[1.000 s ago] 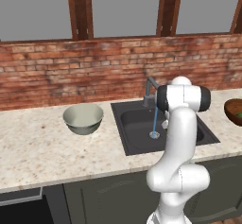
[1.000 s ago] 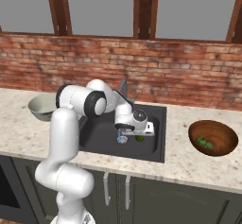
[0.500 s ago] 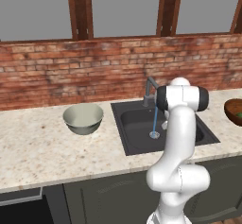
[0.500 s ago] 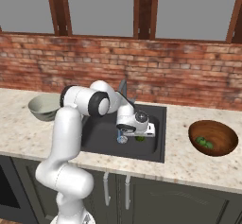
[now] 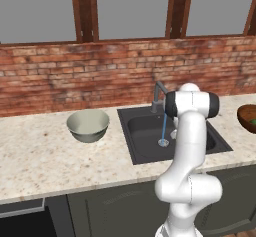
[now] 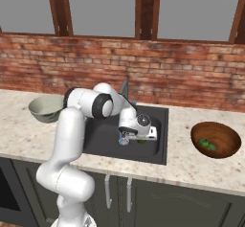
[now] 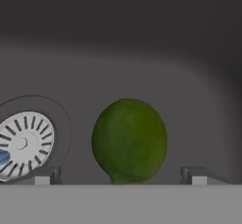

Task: Pick the avocados from the sink and place them in one bowl. Place the lime in the other bowl. Then turn off the sink faucet.

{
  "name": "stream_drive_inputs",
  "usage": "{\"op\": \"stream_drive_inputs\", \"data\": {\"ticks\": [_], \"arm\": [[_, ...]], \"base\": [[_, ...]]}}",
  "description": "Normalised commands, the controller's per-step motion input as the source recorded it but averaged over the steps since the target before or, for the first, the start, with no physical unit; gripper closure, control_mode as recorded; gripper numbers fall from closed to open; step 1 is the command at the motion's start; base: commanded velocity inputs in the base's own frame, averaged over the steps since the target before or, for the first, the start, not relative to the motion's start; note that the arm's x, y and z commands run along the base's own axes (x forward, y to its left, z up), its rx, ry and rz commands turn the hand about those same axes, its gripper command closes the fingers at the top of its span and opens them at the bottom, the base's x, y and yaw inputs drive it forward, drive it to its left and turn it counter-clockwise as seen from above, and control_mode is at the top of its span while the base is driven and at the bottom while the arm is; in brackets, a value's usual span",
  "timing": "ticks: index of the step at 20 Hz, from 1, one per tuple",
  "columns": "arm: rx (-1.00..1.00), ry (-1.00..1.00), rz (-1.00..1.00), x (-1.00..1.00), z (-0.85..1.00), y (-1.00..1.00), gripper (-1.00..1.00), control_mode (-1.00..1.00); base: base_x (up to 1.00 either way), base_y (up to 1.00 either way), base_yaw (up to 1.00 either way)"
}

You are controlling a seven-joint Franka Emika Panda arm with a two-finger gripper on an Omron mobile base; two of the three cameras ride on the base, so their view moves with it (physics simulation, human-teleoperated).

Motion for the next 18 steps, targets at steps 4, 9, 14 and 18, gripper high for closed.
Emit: {"op": "stream_drive_inputs", "data": {"ticks": [4,9,14,18], "arm": [[0.0,0.0,0.0,0.1,-0.19,0.0,-1.0,-1.0],[0.0,0.0,0.0,0.17,-0.21,0.0,-1.0,-1.0],[0.0,0.0,0.0,0.2,-0.22,0.0,-1.0,-1.0],[0.0,0.0,0.0,0.14,-0.22,0.0,1.0,-1.0]], "base": [[0.0,0.0,0.0],[0.0,0.0,0.0],[0.0,0.0,0.0],[0.0,0.0,0.0]]}}
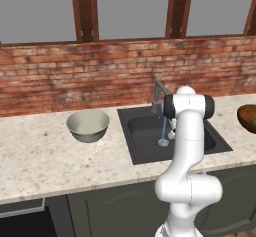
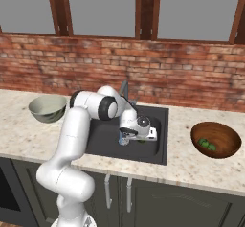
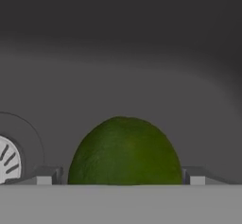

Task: Pick the avocados from the sink and place them in one bowl. Place the lime in the other bowl. Then turn off the sink faucet.

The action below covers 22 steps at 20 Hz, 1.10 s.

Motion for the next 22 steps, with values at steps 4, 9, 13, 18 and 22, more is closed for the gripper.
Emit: {"op": "stream_drive_inputs", "data": {"ticks": [4,9,13,18,22], "arm": [[0.0,0.0,0.0,0.03,-0.13,0.0,1.0,-1.0],[0.0,0.0,0.0,0.0,0.0,0.0,1.0,-1.0],[0.0,-0.02,0.0,-0.19,0.37,-0.04,1.0,-1.0],[0.0,-0.06,0.0,-0.38,0.89,-0.02,1.0,-1.0],[0.0,-0.07,0.0,-0.38,0.79,0.0,1.0,-1.0]], "base": [[0.0,0.0,0.0],[0.0,0.0,0.0],[0.0,0.0,0.0],[0.0,0.0,0.0],[0.0,0.0,0.0]]}}
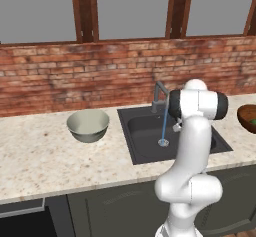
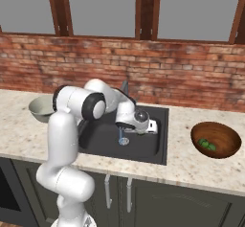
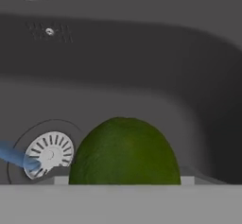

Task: Pick the avocados from the sink and place them in one bowl. Place the lime in the other bowl. Then turn off the sink faucet.

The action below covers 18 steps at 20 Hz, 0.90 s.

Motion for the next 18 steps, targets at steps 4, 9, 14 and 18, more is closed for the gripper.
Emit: {"op": "stream_drive_inputs", "data": {"ticks": [4,9,14,18], "arm": [[0.0,-0.05,0.0,-0.42,0.85,-0.01,1.0,-1.0],[0.0,-0.03,0.0,-0.43,0.86,0.0,1.0,-1.0],[0.0,0.0,0.0,-0.45,0.92,0.0,1.0,-1.0],[0.0,0.0,0.03,-0.5,0.91,0.0,1.0,-1.0]], "base": [[0.0,0.0,0.0],[0.0,0.0,0.0],[0.0,0.0,0.0],[0.0,0.0,0.0]]}}
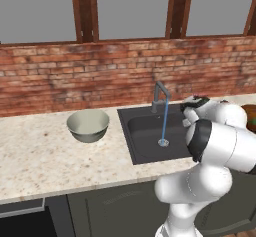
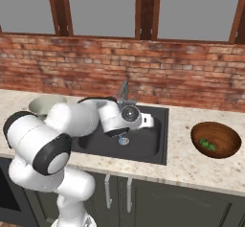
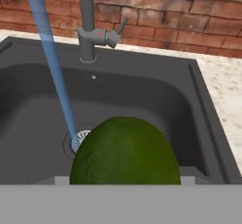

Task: Pick the avocados from the sink and place them in one bowl. Place the lime in the other bowl. Then turn off the sink faucet.

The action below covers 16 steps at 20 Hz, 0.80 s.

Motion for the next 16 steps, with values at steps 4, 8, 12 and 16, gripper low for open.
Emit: {"op": "stream_drive_inputs", "data": {"ticks": [4,8,12,16], "arm": [[0.0,0.05,0.06,-0.45,0.9,0.01,1.0,-1.0],[0.0,0.11,0.06,-0.43,0.85,0.15,1.0,-1.0],[0.0,0.14,0.07,-0.36,0.78,0.3,1.0,-1.0],[0.0,0.06,0.06,-0.19,0.54,0.51,1.0,-1.0]], "base": [[0.0,0.0,0.0],[0.0,0.0,0.0],[0.0,0.0,0.0],[0.0,0.0,0.0]]}}
